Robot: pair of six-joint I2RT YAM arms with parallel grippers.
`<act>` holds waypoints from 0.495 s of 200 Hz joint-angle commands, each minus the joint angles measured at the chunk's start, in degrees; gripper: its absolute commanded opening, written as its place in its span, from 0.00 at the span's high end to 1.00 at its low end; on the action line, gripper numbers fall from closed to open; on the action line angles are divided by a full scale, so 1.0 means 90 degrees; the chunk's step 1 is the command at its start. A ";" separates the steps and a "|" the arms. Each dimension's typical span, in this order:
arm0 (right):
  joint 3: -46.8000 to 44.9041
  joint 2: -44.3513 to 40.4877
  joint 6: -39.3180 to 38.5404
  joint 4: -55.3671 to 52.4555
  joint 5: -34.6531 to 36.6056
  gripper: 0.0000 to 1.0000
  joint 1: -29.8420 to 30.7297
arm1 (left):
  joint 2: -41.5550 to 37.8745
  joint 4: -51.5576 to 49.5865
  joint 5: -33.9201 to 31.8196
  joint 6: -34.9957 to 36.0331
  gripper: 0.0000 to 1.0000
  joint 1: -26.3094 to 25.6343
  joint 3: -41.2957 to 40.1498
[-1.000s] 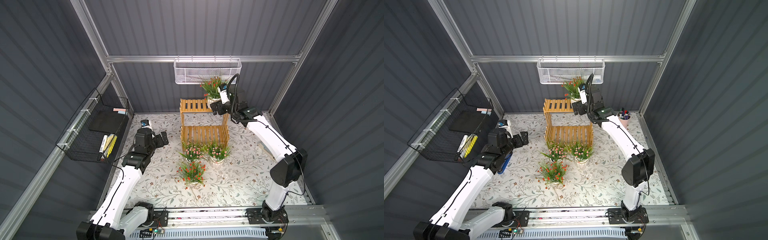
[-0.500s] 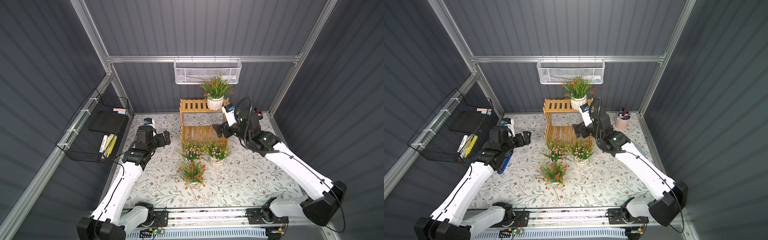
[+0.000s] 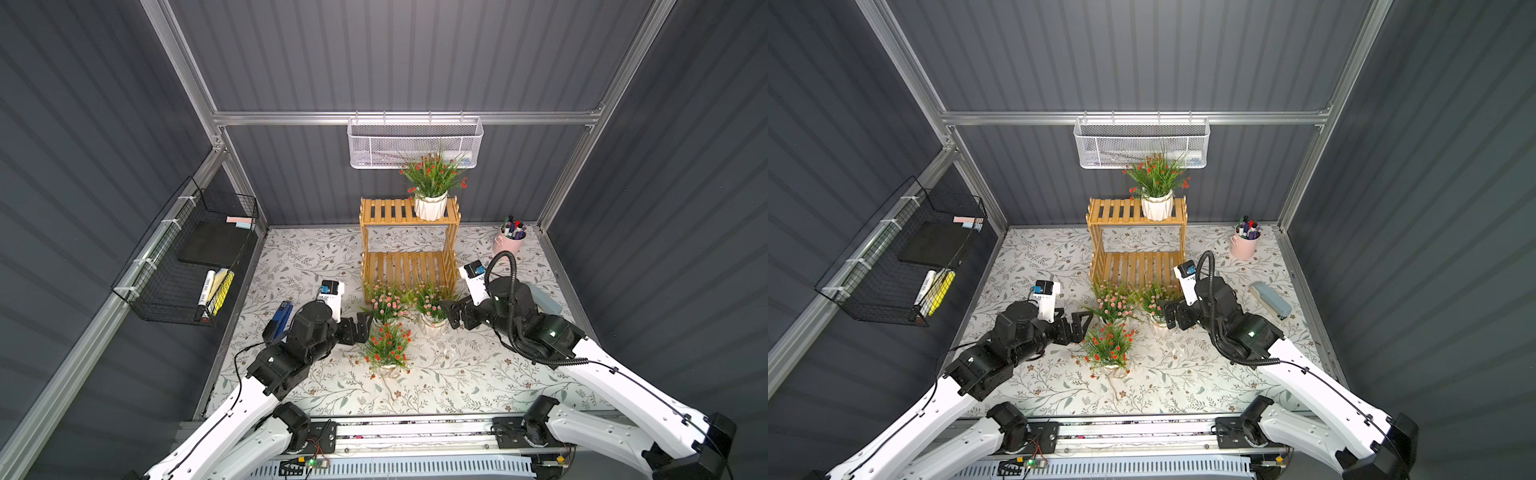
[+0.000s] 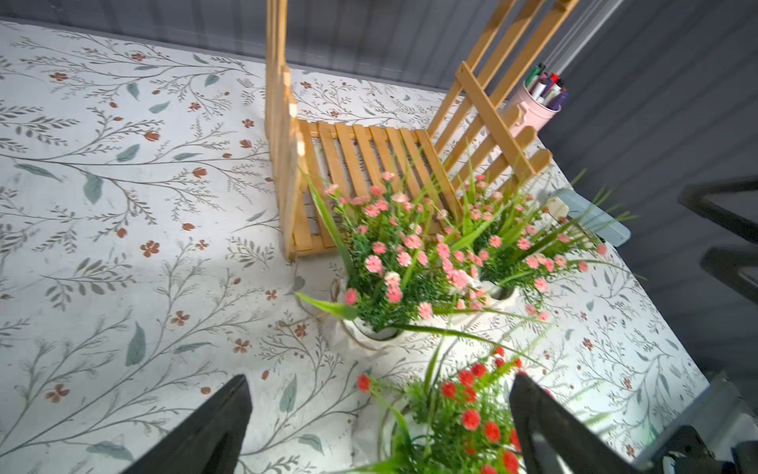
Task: Place the baby's breath potted plants on the rack by color
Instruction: Pick up the baby's breath potted plant from the center of the board.
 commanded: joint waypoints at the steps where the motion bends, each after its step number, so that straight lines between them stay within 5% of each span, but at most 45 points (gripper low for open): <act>1: 0.0012 0.0124 0.0153 0.0140 0.0235 0.01 -0.0004 | -0.0032 -0.0233 -0.0527 -0.0246 0.01 -0.0600 -0.0164; 57: 0.0253 0.0585 0.0146 0.0144 0.0320 0.01 -0.0004 | 0.0296 -0.0194 -0.1898 -0.1307 0.01 -0.2652 -0.0493; 99: 0.0146 0.0631 0.0161 0.0218 0.0459 0.01 -0.0009 | 0.1027 0.0137 -0.4336 -0.2255 0.01 -0.4804 -0.0701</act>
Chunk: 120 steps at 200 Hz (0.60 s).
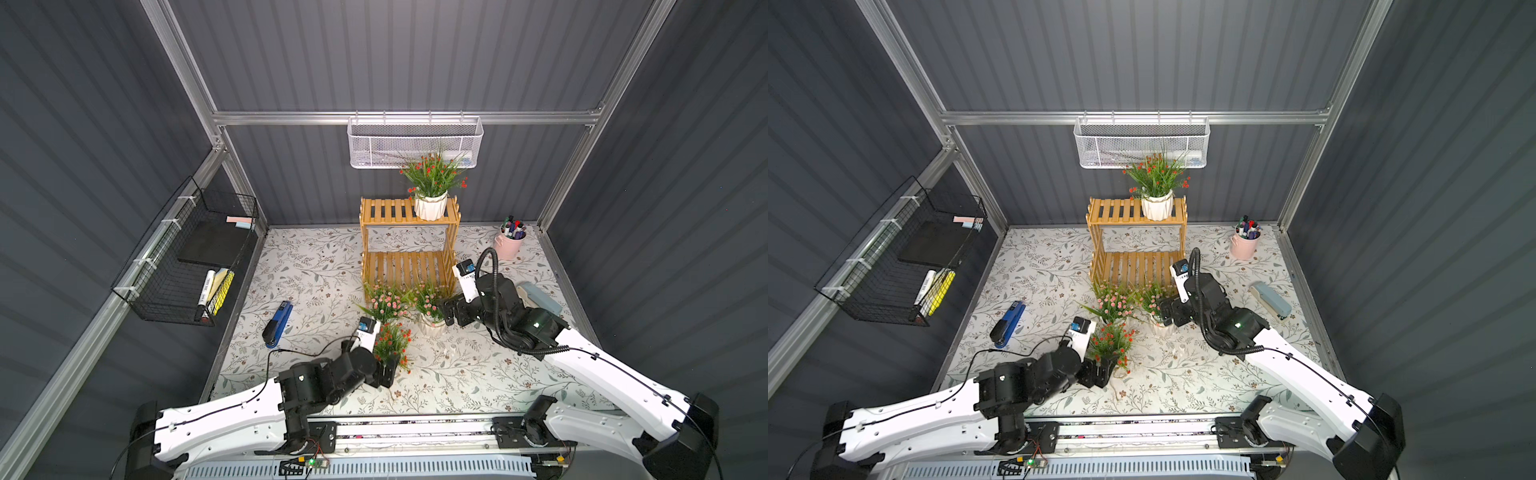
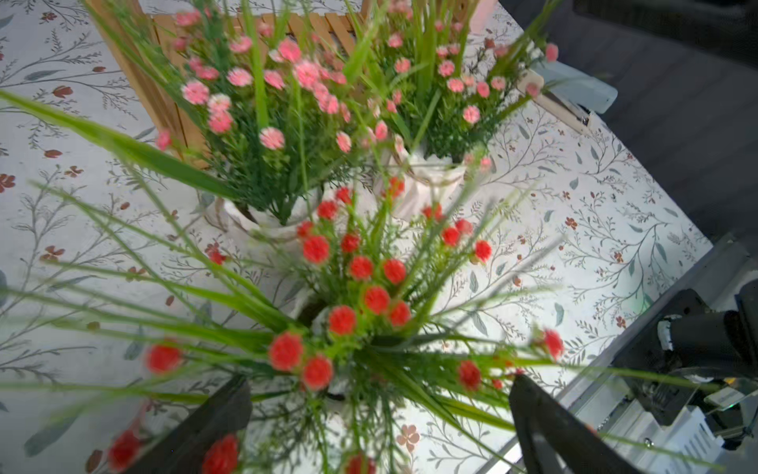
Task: Place the baby's breath potted plants on the rack by color
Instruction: Pick up the baby's breath potted plant from the center of the board.
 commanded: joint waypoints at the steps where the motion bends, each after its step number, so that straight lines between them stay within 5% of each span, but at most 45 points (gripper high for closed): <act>1: 0.0097 0.0012 0.0078 0.0115 0.0173 0.01 -0.0011 | 0.0528 0.0222 -0.1829 -0.0844 0.01 -0.0951 -0.0040; 27: 0.0098 0.0081 -0.0004 0.0096 0.0157 0.01 -0.0005 | 0.1076 0.0216 -0.3422 -0.1779 0.01 -0.2108 -0.0144; 67: -0.0062 0.0119 -0.0034 0.0173 0.0114 0.01 -0.0024 | 0.1373 -0.0117 -0.4153 -0.3488 0.01 -0.2820 -0.0591; 120: -0.0097 0.0350 0.0016 0.0388 0.0020 0.01 -0.0017 | 0.1362 0.2004 -0.3868 -0.2662 0.00 -0.2893 -0.1829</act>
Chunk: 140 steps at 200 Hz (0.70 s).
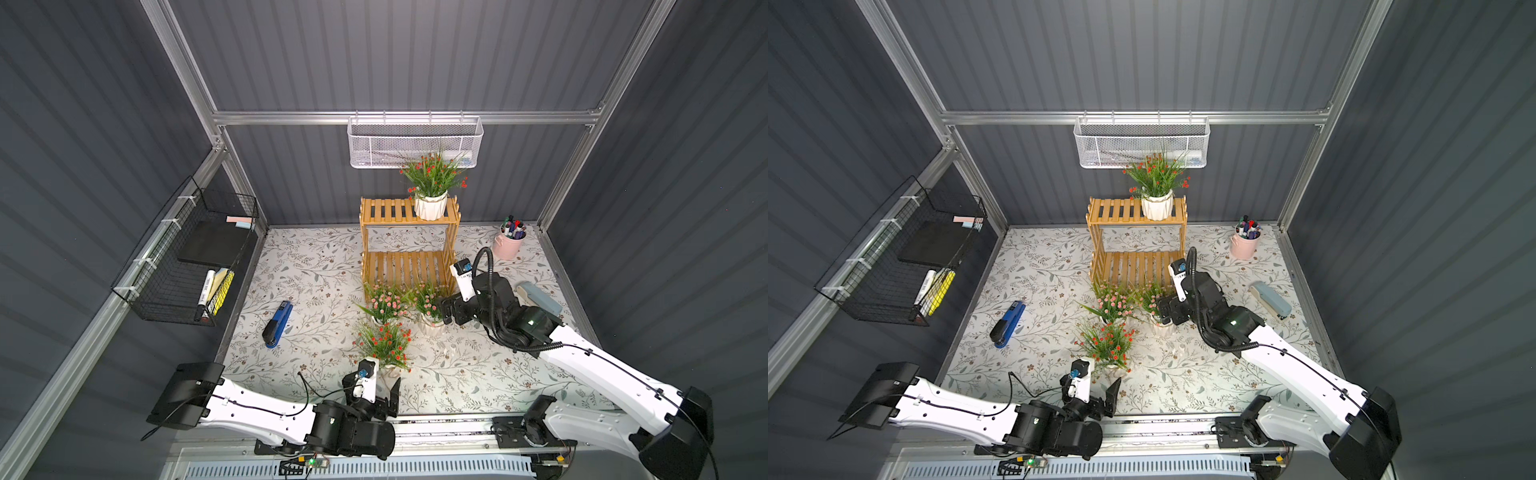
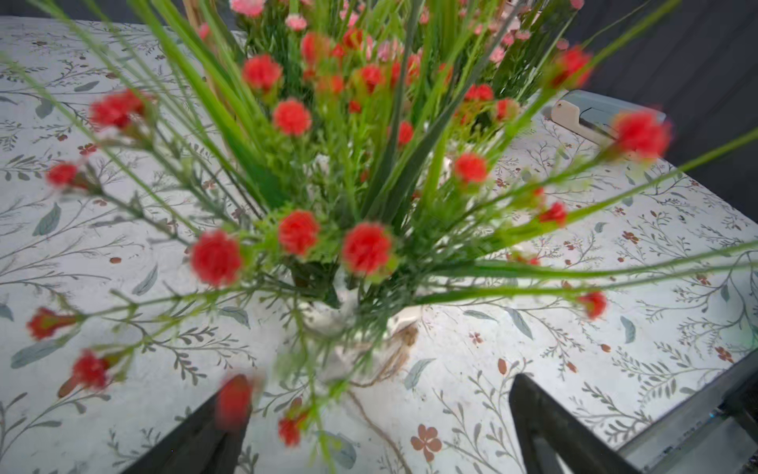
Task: Place the baby's breath potted plants on the rack by color
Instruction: Pick up the baby's breath potted plant from the center of the board.
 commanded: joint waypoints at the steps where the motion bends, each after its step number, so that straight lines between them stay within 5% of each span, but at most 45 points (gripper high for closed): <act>1: -0.0078 0.0090 0.0025 0.0207 -0.0018 0.01 -0.0021 | 0.0081 0.0884 -0.0173 0.0217 0.01 -0.0030 -0.0243; 88: -0.0025 0.0614 0.0104 0.0417 -0.0116 0.01 -0.0021 | 0.0458 0.3301 -0.0548 0.1205 0.00 -0.0091 -0.1582; 140: 0.0269 0.1039 0.0112 0.0383 -0.0205 0.01 -0.0021 | 0.1384 0.3514 -0.0561 0.1339 0.01 -0.0055 -0.1191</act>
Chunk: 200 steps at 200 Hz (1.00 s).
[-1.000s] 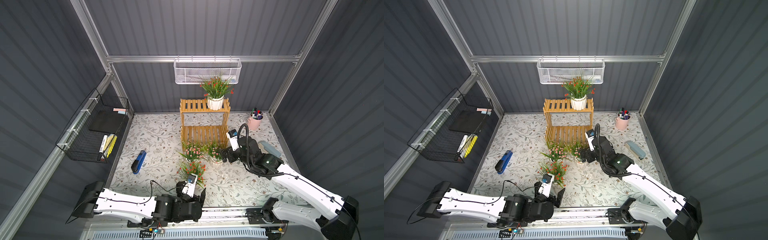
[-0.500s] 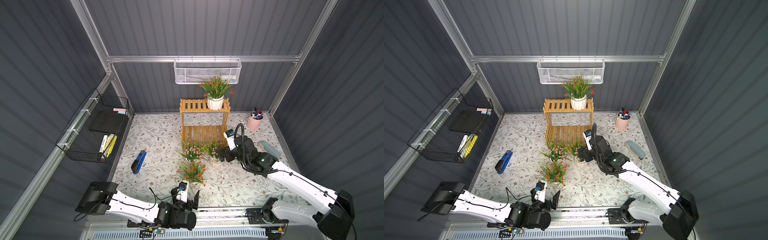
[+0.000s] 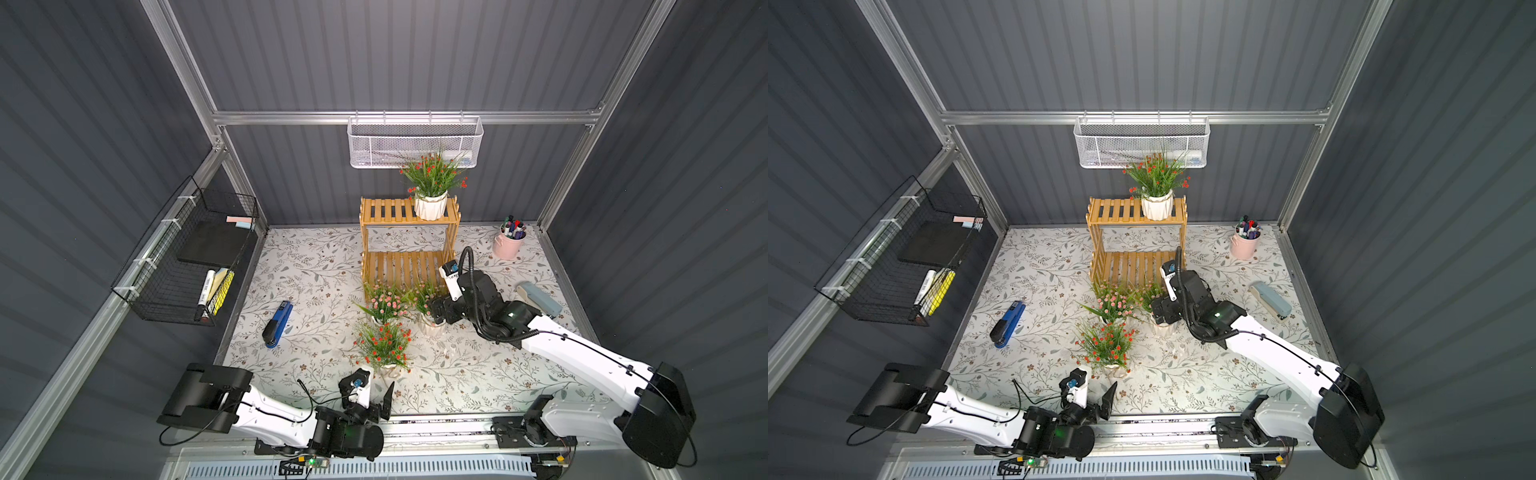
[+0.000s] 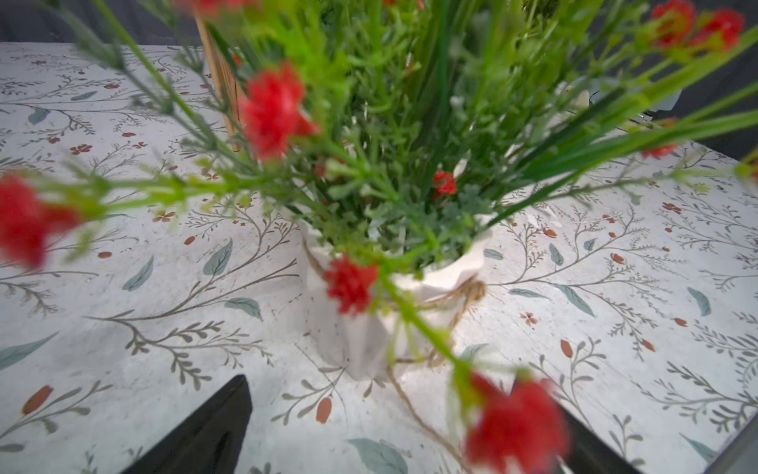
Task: Place the baby's breath potted plants on the rack by color
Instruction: Pick up the baby's breath potted plant from the center of the board.
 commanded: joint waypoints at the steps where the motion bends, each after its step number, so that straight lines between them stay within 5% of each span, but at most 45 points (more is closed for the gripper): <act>1: 0.0257 0.0150 0.0095 0.0036 -0.0085 0.01 -0.0022 | 0.0438 0.0407 -0.0133 0.0192 0.01 0.0001 0.0218; 30: 0.0362 0.0251 0.0159 -0.0012 -0.0178 0.01 -0.0019 | 0.0928 0.0663 -0.0167 0.0175 0.01 0.0299 0.0320; 98: 0.0303 0.0174 0.0129 -0.0027 -0.0082 0.01 -0.0018 | 0.0996 0.3312 0.1600 0.2873 0.01 0.1966 -0.0016; 200: 0.0137 -0.0001 0.0080 -0.0093 -0.0053 0.01 -0.0021 | 0.2712 0.5227 0.2068 0.3636 0.01 0.2928 0.0239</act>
